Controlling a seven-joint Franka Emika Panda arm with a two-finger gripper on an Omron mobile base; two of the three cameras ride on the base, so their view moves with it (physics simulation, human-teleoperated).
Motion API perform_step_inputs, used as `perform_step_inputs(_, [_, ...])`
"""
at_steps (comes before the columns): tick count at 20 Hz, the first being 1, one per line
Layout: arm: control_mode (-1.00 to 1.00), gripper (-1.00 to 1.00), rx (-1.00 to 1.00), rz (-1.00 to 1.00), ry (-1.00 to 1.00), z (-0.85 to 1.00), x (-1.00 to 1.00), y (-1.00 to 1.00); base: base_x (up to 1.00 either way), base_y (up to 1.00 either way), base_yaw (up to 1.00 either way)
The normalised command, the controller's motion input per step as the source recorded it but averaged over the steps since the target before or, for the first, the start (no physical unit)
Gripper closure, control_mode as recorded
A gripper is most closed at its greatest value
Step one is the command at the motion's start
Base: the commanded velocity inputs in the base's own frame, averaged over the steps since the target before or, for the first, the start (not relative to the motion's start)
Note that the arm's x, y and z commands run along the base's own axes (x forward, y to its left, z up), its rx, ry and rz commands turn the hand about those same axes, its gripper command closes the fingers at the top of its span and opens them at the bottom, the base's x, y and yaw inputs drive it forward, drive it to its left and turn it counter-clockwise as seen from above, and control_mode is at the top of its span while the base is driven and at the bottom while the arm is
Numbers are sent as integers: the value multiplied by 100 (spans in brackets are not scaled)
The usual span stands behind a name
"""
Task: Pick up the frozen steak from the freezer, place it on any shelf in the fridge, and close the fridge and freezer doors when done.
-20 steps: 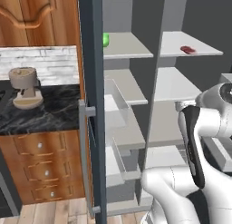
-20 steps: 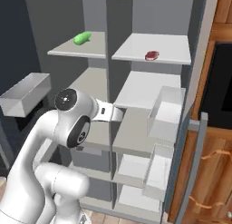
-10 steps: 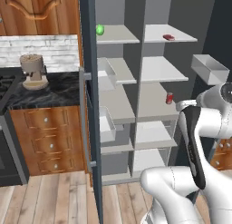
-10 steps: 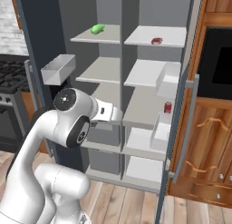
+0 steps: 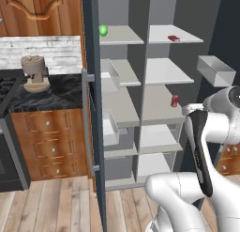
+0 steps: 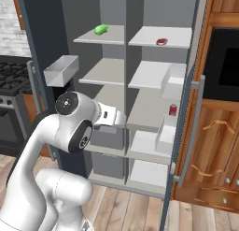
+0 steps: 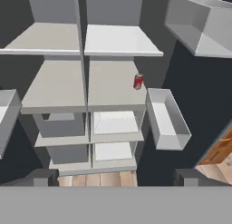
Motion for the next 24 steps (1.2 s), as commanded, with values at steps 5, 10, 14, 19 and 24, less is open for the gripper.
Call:
perform_step_inputs(5, [-100, -100, 0, 11, -16, 0, -88, 64, 0, 0, 0])
perform_step_inputs(10, [-100, -100, 0, 9, -26, 12, -99, 100, 0, 0, 0])
perform_step_inputs(14, [-100, -100, 0, 0, -23, 14, -97, 100, 0, 0, 0])
perform_step_inputs(19, [-100, -100, 0, 0, -19, 0, -63, 100, 0, 0, 0])
perform_step_inputs(24, [-100, -100, 0, -2, -21, -14, -14, 100, 0, 0, 0])
